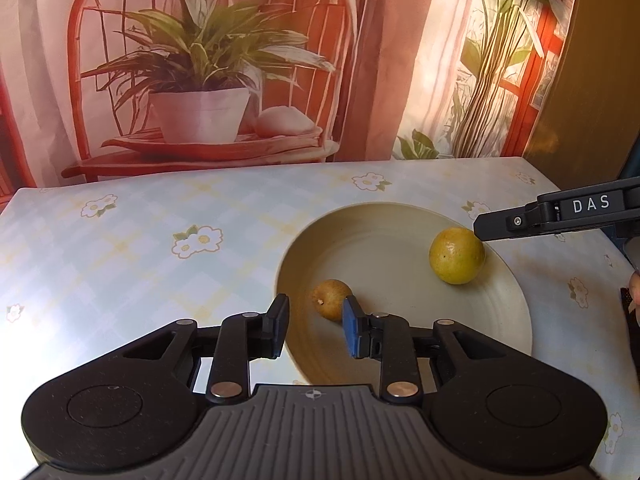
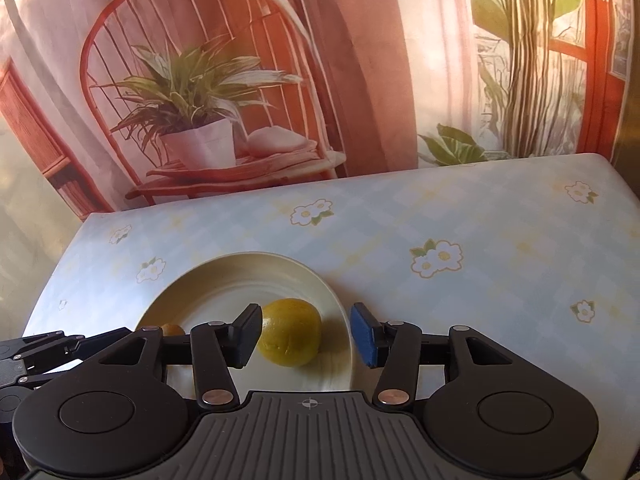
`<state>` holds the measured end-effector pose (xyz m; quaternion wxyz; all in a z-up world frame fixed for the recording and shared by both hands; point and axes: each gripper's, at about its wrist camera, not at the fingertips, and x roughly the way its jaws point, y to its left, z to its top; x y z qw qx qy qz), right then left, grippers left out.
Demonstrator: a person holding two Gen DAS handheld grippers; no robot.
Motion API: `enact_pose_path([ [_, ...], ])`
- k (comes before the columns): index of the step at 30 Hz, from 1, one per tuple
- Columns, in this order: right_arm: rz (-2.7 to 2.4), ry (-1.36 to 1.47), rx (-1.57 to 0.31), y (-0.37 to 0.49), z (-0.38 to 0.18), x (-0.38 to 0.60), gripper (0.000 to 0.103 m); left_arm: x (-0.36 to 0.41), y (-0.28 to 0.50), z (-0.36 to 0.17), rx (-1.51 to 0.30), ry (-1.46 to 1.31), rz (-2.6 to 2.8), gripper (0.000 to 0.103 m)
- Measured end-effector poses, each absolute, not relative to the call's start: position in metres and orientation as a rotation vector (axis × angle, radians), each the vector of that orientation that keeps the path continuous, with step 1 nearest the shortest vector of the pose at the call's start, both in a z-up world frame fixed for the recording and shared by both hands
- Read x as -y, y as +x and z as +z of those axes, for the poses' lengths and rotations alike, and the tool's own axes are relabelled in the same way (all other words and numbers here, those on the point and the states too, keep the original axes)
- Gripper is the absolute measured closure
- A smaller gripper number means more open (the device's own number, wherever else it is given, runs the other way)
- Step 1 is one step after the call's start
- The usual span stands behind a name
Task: Organize fruits
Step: 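Withdraw the left tool while the right tool moves to the large red-brown apple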
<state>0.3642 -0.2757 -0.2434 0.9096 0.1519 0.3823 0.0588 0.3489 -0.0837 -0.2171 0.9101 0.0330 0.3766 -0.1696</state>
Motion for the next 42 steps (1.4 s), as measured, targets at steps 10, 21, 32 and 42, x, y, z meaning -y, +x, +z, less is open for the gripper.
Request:
enact_pose_path([
  [10,0.170,0.362,-0.717,0.307,-0.223,0.285,0.056,0.055,0.310,-0.191,-0.732,0.070,-0.322,0.065],
  [21,0.160,0.419,-0.647,0.244,-0.221,0.299,0.055,0.009,0.261,-0.177,-0.716,0.020,-0.248,0.065],
  [32,0.177,0.395,-0.630,0.219,-0.222,0.282,0.052,-0.018,0.246,-0.154,-0.663,0.016,-0.177,0.065],
  [42,0.216,0.388,-0.592,0.204,-0.211,0.267,0.046,-0.055,0.237,-0.118,-0.597,0.010,-0.101,0.065],
])
